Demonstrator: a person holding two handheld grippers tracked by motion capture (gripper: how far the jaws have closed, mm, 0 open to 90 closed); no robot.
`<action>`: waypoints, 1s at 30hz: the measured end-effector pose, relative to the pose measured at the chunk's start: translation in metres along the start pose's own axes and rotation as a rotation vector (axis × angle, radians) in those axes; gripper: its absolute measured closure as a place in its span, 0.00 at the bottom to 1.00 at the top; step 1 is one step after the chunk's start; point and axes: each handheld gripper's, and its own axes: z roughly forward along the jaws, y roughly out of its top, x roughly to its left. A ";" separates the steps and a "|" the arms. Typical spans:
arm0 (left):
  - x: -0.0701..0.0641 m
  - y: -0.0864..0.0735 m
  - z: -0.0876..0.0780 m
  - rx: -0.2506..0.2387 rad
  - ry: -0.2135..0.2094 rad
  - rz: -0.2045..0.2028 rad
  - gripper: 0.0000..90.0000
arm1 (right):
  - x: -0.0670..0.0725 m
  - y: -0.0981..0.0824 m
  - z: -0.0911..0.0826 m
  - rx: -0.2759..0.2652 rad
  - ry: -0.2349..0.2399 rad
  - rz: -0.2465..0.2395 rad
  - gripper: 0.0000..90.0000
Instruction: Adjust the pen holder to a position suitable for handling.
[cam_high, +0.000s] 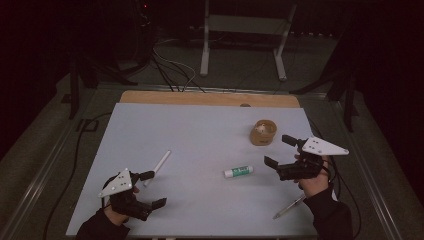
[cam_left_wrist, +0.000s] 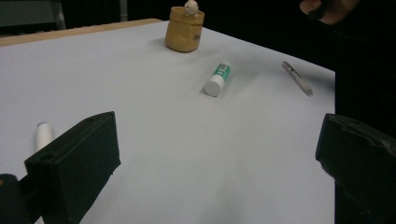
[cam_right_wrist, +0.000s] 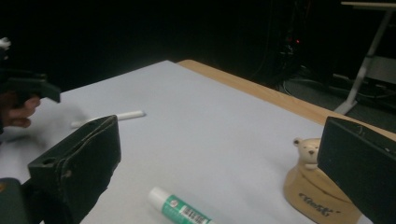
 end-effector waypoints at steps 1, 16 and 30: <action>0.000 0.000 0.000 0.003 0.001 0.000 0.00 | -0.003 0.001 0.001 0.004 -0.007 0.004 0.00; 0.000 0.000 0.000 -0.002 0.002 -0.002 0.00 | -0.049 0.003 0.018 0.043 -0.137 0.077 0.00; 0.000 0.000 0.000 0.004 0.005 0.002 0.00 | -0.090 0.003 0.024 0.089 -0.191 0.112 0.00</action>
